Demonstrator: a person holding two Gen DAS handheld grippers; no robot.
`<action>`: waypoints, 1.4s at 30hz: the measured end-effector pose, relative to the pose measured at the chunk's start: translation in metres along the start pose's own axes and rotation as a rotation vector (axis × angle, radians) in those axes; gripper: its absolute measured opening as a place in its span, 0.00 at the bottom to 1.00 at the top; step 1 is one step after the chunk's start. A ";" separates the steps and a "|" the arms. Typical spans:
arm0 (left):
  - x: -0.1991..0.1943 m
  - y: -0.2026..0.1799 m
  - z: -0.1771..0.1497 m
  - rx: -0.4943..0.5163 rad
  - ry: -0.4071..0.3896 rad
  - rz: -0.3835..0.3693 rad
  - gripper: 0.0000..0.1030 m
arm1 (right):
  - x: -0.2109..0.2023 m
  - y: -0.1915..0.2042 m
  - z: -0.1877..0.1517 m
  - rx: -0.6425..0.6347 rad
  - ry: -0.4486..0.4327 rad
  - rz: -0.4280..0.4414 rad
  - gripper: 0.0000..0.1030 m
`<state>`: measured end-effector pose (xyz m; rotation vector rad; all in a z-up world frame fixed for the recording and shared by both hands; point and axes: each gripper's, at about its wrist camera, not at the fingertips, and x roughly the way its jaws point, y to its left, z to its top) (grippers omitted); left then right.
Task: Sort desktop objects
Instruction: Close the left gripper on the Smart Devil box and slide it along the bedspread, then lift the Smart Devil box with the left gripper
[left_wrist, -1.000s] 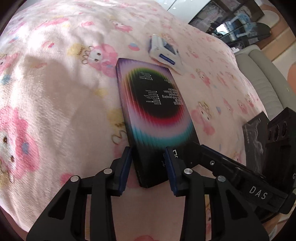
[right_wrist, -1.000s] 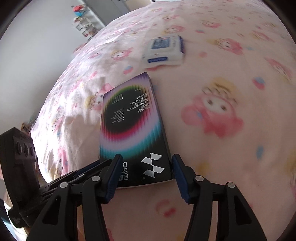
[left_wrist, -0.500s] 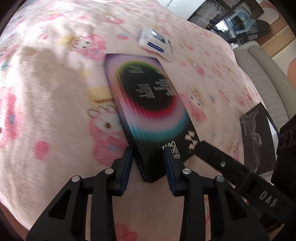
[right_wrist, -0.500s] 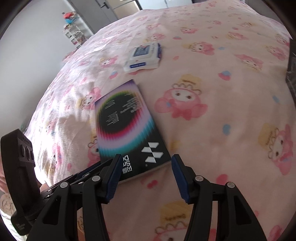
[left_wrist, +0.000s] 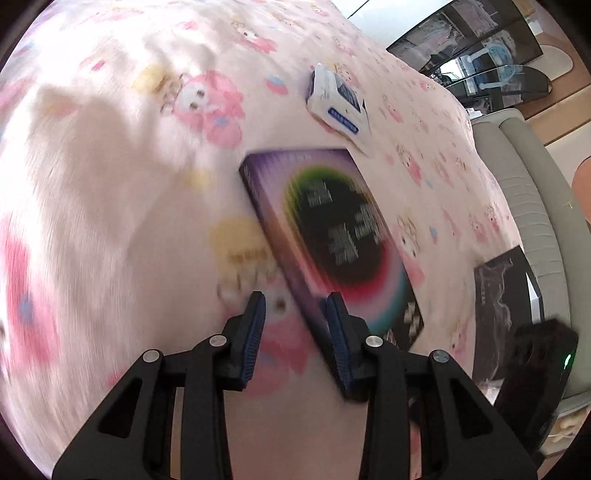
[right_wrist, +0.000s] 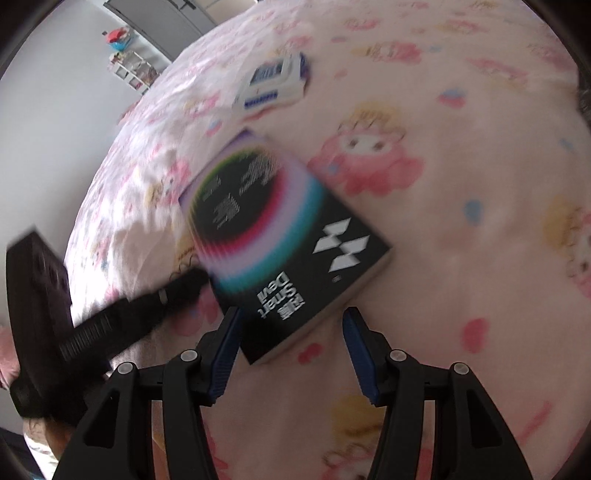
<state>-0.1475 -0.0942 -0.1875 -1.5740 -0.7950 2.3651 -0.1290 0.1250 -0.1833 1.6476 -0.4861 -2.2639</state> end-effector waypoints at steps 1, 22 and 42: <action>0.003 -0.001 0.006 0.012 0.001 0.002 0.33 | 0.005 0.000 -0.001 0.008 0.002 0.006 0.53; -0.001 -0.023 0.017 0.164 -0.045 0.193 0.31 | -0.019 -0.029 0.017 0.035 -0.084 -0.028 0.53; 0.010 -0.024 0.036 0.225 0.035 0.078 0.47 | -0.015 -0.033 0.035 0.028 -0.111 -0.115 0.54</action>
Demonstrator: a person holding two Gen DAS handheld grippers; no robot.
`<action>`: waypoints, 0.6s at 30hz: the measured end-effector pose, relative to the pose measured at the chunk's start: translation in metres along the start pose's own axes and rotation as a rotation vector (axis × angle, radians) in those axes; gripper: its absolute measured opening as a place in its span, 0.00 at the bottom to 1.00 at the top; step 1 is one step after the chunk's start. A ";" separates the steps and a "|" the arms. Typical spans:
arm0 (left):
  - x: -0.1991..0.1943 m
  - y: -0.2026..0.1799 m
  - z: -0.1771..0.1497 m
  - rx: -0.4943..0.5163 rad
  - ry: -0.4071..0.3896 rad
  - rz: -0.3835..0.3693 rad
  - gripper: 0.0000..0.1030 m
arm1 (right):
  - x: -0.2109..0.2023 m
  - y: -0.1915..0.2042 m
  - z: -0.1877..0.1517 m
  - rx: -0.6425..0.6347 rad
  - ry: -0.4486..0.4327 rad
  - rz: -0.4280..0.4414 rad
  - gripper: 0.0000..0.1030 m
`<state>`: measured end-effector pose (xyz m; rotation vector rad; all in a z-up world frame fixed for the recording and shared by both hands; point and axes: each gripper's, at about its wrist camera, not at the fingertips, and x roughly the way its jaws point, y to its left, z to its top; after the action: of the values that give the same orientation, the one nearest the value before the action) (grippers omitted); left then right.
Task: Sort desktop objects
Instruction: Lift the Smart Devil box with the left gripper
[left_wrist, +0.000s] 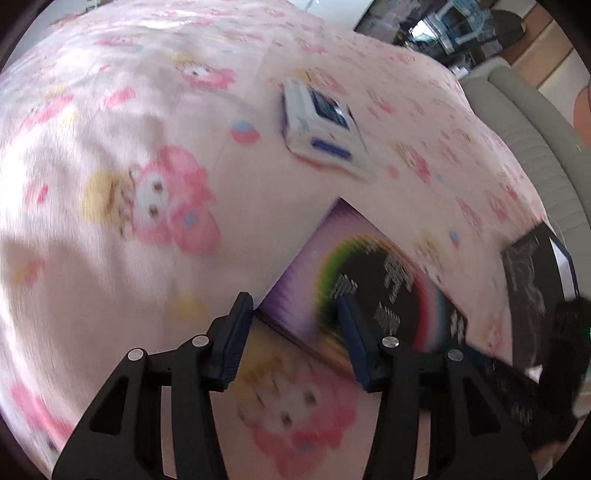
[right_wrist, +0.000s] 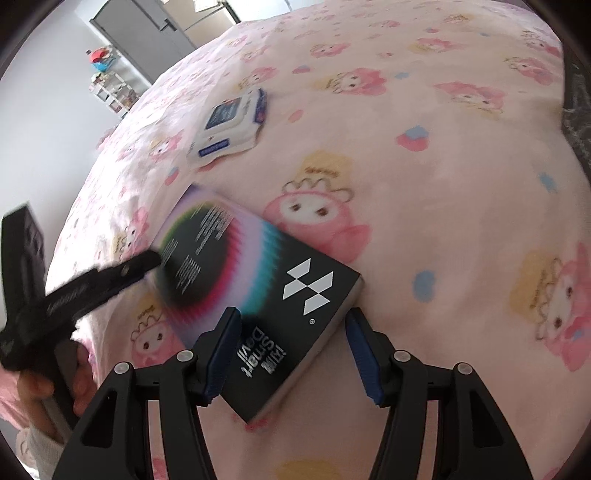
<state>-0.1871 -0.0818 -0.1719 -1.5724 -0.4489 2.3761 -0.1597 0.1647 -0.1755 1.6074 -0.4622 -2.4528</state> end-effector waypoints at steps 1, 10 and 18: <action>-0.002 -0.005 -0.007 0.005 0.013 -0.010 0.47 | -0.003 -0.005 0.000 0.004 -0.007 -0.013 0.54; -0.005 -0.020 -0.020 0.021 0.011 -0.035 0.47 | -0.019 -0.035 0.000 0.042 -0.014 -0.019 0.54; 0.004 -0.039 -0.017 0.081 0.016 -0.003 0.46 | -0.013 -0.027 -0.006 0.028 -0.005 -0.018 0.56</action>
<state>-0.1714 -0.0425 -0.1666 -1.5533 -0.3475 2.3469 -0.1479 0.1926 -0.1761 1.6230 -0.4879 -2.4749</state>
